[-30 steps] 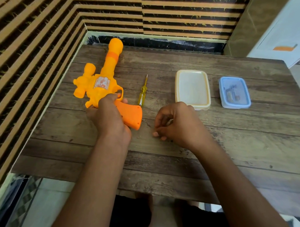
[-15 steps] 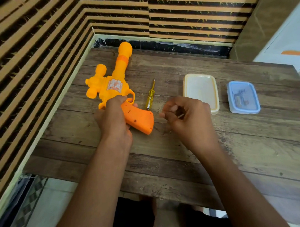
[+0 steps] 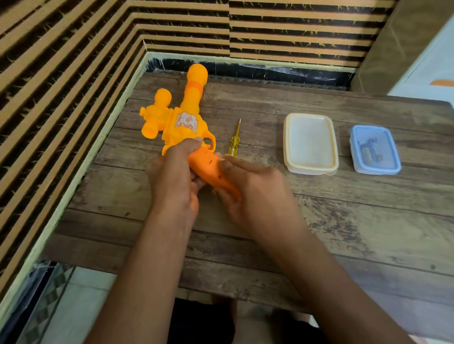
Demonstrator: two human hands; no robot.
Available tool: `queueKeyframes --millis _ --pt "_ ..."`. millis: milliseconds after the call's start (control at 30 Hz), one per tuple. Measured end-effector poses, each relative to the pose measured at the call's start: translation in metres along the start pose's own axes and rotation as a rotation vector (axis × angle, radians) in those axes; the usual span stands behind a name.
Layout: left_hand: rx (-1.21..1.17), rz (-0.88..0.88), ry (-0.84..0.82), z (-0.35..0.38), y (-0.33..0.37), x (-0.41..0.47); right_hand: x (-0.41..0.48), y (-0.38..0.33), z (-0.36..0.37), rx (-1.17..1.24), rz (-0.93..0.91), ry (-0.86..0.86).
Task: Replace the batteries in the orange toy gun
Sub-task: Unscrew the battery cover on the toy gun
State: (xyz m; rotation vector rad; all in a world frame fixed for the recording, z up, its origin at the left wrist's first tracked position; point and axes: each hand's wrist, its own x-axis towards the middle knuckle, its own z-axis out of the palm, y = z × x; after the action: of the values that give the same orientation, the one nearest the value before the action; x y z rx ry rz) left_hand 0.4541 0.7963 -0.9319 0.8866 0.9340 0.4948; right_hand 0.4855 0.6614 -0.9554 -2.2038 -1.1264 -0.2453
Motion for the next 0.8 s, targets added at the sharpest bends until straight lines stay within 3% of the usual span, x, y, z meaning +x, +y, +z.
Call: queueKeyframes --millis 200,367,800 --pt "0.042 0.111 0.001 0.002 -0.004 -0.001 0.003 -0.011 0.003 -0.146 0.037 -0.044" --pt "0.052 0.130 0.043 0.003 -0.007 -0.001 0.004 -0.015 0.008 -0.236 0.031 0.031" --pt "0.039 0.110 0.024 0.004 -0.011 0.001 0.000 -0.017 0.009 -0.217 0.046 0.089"
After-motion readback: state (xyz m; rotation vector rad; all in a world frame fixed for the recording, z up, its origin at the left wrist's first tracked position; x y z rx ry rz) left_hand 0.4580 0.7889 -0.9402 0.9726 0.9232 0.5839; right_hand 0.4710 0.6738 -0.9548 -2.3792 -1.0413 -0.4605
